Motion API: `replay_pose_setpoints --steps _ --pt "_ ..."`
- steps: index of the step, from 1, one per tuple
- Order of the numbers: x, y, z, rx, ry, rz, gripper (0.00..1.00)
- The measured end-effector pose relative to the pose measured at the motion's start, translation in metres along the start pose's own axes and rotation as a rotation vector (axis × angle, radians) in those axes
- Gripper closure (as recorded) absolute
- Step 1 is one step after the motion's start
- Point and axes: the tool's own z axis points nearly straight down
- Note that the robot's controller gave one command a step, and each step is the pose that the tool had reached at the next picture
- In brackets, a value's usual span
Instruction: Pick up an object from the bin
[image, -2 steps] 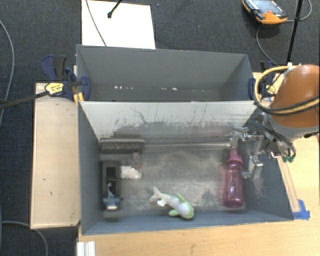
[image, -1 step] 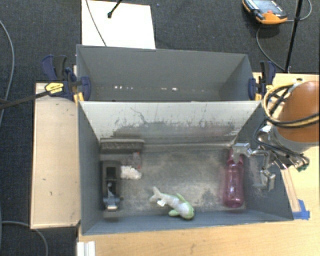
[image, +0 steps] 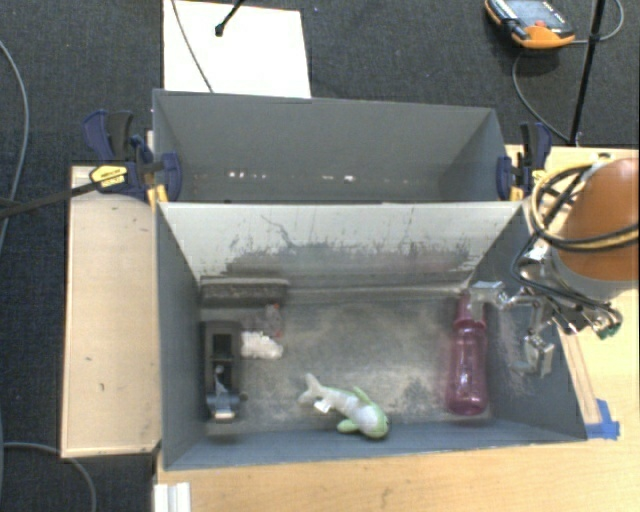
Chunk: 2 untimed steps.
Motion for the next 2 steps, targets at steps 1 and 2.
replay_pose_setpoints --steps 1,2 --pt "-0.004 0.007 0.047 -0.002 0.000 -0.245 0.00" --pt "-0.011 0.013 0.086 -0.004 -0.005 -0.510 1.00"
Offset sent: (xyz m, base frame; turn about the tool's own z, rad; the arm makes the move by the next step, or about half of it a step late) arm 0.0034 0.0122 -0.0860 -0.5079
